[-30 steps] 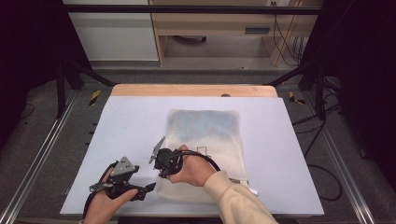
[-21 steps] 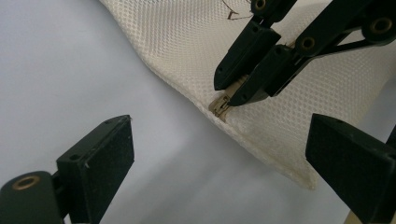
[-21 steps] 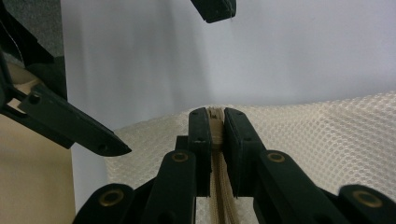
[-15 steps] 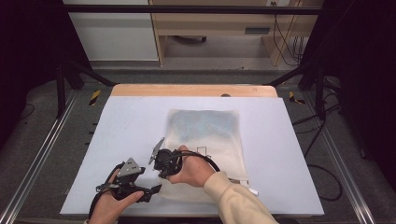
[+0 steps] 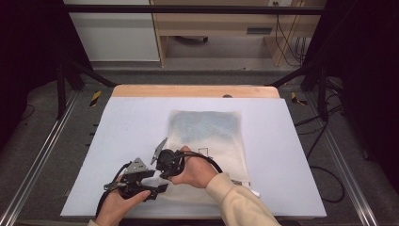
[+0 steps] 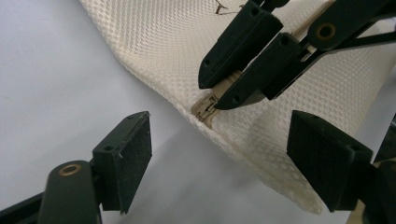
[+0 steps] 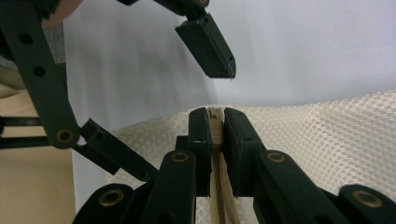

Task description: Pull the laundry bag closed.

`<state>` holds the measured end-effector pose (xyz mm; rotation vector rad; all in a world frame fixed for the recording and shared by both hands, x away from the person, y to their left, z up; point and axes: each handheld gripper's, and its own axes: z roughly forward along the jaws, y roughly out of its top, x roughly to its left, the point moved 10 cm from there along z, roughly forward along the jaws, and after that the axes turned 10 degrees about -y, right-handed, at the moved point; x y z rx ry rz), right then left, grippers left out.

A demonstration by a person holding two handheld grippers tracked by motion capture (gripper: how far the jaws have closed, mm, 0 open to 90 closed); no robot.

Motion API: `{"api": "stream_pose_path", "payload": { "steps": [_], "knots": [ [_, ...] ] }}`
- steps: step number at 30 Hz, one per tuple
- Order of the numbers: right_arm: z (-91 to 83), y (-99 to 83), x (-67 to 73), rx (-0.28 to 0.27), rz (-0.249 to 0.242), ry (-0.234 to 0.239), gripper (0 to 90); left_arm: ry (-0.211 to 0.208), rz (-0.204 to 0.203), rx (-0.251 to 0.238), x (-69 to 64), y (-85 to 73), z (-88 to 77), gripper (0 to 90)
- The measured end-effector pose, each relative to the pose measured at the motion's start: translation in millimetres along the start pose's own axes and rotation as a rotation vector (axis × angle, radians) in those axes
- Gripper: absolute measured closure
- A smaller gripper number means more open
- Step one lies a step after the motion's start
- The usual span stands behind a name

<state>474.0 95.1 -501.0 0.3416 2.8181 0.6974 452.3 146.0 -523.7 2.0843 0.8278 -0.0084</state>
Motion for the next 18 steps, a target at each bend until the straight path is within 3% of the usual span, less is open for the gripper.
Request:
{"api": "stream_pose_path", "payload": {
  "steps": [9, 12, 18],
  "knots": [
    [-3.0, -0.1, 0.8, -0.006, -0.001, -0.004, 81.9, -0.033, -0.026, 0.016, 1.4, -2.9, 7.1, 28.8],
    [-3.0, 0.1, 0.0, -0.008, -0.002, -0.013, 81.8, -0.045, -0.043, 0.000, 0.6, -1.5, 8.0, 30.9],
    [-4.6, 0.8, -0.5, -0.018, -0.011, -0.033, 81.8, -0.103, -0.060, 0.006, 0.1, -0.4, 12.4, 35.9]
  ]
}}
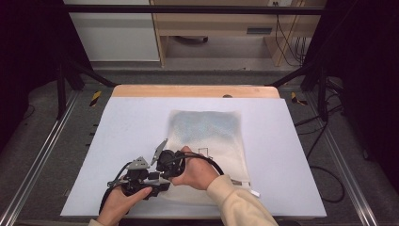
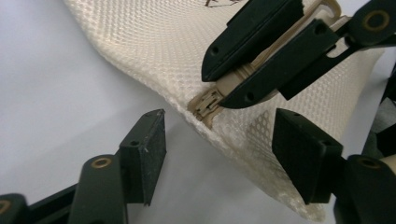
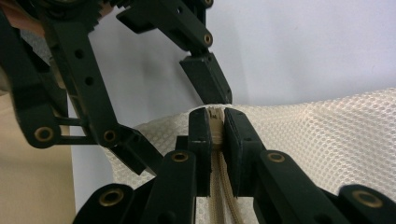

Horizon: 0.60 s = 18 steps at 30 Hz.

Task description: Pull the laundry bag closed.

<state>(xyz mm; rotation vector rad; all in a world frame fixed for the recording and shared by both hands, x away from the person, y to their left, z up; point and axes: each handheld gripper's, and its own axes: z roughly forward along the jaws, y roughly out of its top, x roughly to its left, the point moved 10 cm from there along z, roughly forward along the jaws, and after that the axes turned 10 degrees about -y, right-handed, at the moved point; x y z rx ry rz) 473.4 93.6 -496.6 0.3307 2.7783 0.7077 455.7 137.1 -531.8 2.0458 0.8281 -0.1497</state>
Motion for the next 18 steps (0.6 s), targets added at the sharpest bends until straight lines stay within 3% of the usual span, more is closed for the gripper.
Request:
{"api": "stream_pose_path", "payload": {
  "steps": [2, 12, 18],
  "knots": [
    [0.0, 0.1, 0.3, -0.002, -0.001, 0.003, 81.8, -0.027, -0.016, 0.003, 0.0, 0.4, 3.4, 36.6],
    [0.8, 0.4, 0.4, -0.001, 0.010, 0.010, 81.8, -0.055, -0.022, 0.002, 0.3, 1.7, 8.0, 42.3],
    [-0.8, 0.8, -0.3, -0.007, 0.015, 0.007, 81.8, -0.103, -0.050, -0.013, 0.5, 2.8, 9.3, 48.0]
  ]
}}
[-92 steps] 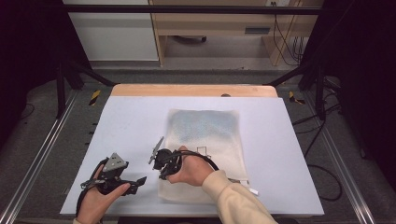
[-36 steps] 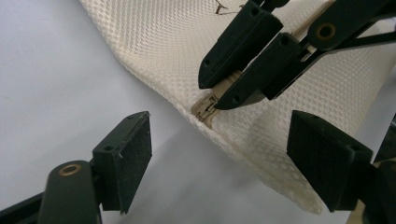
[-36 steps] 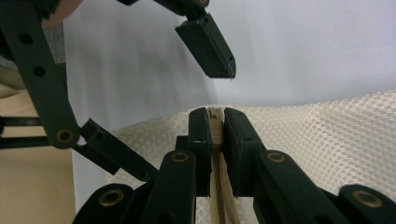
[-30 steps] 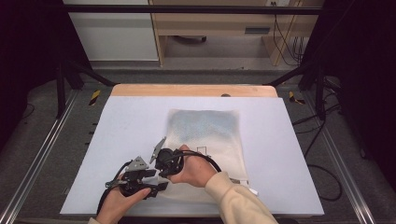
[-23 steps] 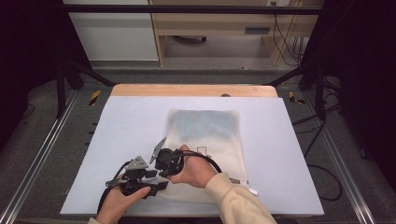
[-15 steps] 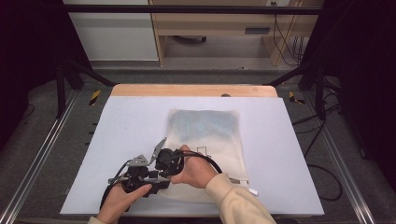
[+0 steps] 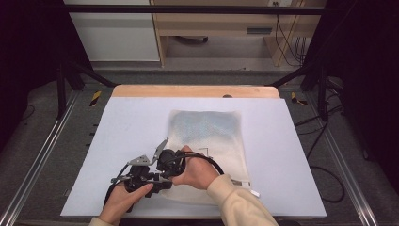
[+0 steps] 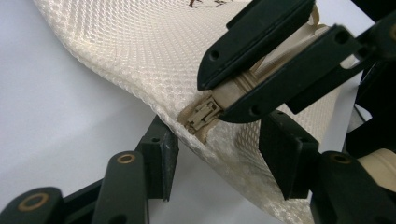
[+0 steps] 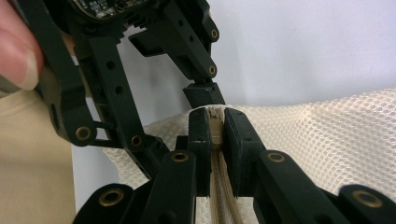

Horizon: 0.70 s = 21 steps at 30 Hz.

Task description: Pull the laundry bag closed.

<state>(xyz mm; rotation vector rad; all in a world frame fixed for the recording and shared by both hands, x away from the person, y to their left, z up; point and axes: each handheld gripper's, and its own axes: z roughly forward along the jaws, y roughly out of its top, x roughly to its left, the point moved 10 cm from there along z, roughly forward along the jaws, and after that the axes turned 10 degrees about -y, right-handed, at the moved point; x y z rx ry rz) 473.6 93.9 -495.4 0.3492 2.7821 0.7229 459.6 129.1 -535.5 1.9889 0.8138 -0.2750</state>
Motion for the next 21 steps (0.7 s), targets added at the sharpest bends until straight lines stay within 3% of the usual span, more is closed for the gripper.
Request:
{"api": "stream_pose_path", "payload": {
  "steps": [7, 21],
  "knots": [
    [-0.4, 0.2, -1.3, -0.002, 0.009, 0.000, 81.8, -0.032, -0.016, -0.005, 1.6, 1.3, 1.6, 54.8],
    [-0.6, -0.8, -2.7, 0.005, 0.011, -0.004, 81.8, -0.045, -0.018, -0.003, 5.8, 3.7, 6.2, 60.0]
  ]
}}
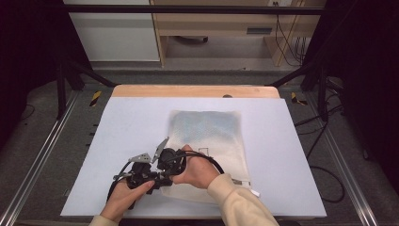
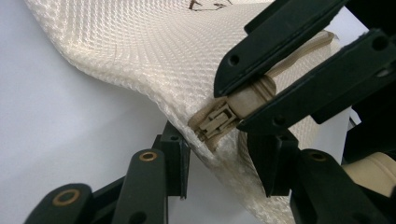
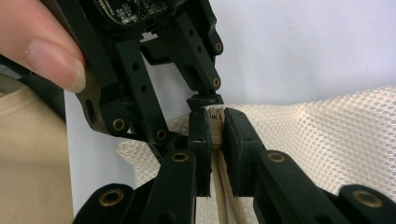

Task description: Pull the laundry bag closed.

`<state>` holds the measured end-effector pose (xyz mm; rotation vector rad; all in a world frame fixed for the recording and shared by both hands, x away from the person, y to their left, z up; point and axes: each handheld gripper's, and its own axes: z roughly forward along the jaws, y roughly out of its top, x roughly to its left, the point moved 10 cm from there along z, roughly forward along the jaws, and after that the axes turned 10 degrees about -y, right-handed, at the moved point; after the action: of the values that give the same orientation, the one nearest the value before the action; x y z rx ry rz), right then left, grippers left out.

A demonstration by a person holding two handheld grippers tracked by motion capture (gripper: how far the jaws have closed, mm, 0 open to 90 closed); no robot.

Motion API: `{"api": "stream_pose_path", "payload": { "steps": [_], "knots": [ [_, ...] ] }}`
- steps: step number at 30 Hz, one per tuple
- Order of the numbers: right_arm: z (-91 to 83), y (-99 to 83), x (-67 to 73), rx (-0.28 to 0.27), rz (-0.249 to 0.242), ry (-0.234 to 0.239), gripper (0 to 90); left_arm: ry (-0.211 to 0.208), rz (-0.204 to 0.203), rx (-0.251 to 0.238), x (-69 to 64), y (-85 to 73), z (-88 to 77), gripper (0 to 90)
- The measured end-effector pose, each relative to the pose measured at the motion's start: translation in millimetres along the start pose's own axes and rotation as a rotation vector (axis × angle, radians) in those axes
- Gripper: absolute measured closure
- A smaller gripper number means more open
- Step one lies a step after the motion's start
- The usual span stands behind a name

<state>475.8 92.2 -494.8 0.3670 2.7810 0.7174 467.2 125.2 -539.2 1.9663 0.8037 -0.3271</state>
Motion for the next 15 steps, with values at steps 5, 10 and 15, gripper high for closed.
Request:
{"api": "stream_pose_path", "payload": {
  "steps": [5, 10, 15],
  "knots": [
    [-0.2, 0.1, -0.1, -0.002, 0.002, 0.000, 81.9, -0.001, 0.006, -0.002, 1.5, 0.4, 0.1, 65.8],
    [-0.5, -0.3, 0.0, 0.000, -0.001, -0.001, 81.8, 0.002, 0.009, 0.000, 3.9, 0.4, 0.8, 71.7],
    [-1.4, -0.8, -1.2, -0.001, -0.006, -0.006, 81.8, 0.011, 0.011, -0.004, 5.7, 1.6, 0.6, 77.2]
  ]
}}
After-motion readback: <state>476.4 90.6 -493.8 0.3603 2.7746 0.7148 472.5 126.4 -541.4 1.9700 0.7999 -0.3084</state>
